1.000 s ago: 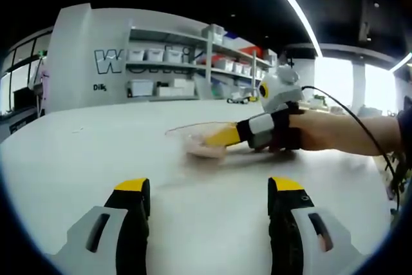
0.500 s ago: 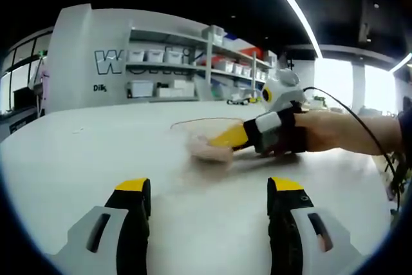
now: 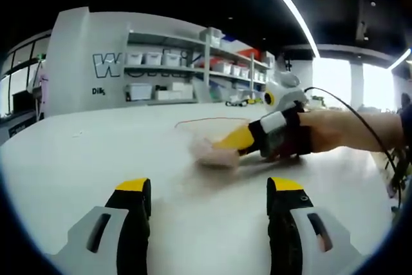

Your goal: Open the resealable bag by pulling the two sides of the seal apart until the entire bag opening is separated and visibly accessible.

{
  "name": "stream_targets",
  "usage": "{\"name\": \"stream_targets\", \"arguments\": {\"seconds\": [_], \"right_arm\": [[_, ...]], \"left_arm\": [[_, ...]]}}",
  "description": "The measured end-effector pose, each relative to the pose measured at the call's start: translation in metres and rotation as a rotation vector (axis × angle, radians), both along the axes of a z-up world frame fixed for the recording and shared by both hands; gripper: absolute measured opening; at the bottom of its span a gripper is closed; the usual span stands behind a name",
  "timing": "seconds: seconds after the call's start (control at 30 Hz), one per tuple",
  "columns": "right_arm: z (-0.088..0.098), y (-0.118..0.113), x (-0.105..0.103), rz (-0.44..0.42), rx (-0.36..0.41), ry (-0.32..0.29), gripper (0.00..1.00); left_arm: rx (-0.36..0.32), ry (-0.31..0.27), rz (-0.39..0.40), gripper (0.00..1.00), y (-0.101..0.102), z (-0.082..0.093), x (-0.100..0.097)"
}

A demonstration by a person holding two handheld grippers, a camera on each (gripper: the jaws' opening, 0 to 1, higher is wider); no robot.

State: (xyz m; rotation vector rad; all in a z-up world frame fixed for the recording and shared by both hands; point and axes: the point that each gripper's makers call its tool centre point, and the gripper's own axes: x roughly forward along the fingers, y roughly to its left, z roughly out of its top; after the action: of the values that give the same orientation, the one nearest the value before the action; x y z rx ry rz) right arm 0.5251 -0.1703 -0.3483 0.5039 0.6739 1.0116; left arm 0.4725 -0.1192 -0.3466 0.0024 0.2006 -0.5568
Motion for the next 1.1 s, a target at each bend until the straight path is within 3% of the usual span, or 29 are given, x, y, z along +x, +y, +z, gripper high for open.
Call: {"name": "stream_targets", "arguments": {"seconds": [0.4, 1.1], "right_arm": [[0.0, -0.001, -0.009, -0.005, 0.03, 0.048, 0.11], [-0.001, -0.003, -0.022, -0.008, 0.043, 0.072, 0.11]], "left_arm": [[-0.003, -0.014, -0.008, 0.72, -0.001, 0.002, -0.001], [-0.012, -0.004, -0.009, 0.72, -0.003, 0.001, -0.001]]}}
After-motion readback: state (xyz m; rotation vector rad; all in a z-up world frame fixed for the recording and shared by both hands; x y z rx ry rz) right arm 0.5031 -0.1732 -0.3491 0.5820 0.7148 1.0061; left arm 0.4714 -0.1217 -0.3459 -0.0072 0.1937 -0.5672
